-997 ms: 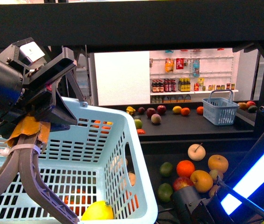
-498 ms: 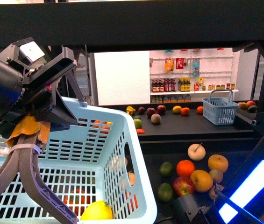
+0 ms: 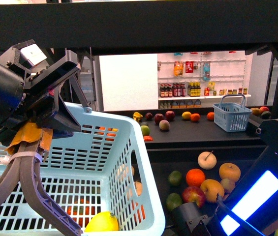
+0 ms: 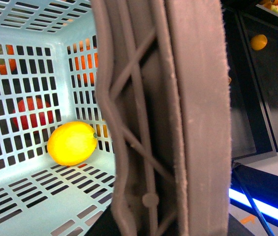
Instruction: Pick lemon from shelf
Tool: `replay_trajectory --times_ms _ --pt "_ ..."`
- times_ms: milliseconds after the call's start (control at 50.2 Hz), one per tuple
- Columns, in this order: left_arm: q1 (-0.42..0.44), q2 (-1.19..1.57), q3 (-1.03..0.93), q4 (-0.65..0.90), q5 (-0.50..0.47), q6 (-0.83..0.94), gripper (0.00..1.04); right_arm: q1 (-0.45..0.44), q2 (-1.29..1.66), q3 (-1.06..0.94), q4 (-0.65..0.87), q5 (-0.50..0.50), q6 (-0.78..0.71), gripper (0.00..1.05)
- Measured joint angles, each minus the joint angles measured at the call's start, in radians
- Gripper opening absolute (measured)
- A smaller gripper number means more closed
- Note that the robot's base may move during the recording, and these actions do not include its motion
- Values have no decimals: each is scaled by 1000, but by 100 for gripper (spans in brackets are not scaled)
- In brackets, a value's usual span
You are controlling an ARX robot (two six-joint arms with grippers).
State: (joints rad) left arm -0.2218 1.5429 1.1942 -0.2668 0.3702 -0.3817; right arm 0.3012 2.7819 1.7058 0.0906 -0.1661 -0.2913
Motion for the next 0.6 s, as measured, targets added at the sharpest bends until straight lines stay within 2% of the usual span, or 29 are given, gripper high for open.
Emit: replay_trajectory --times_ms 219,598 --pt "0 0 0 0 0 0 15 -7 -1 -1 13 1 -1 54" --pt "0 0 0 0 1 0 15 -73 -76 -51 32 -17 -1 54"
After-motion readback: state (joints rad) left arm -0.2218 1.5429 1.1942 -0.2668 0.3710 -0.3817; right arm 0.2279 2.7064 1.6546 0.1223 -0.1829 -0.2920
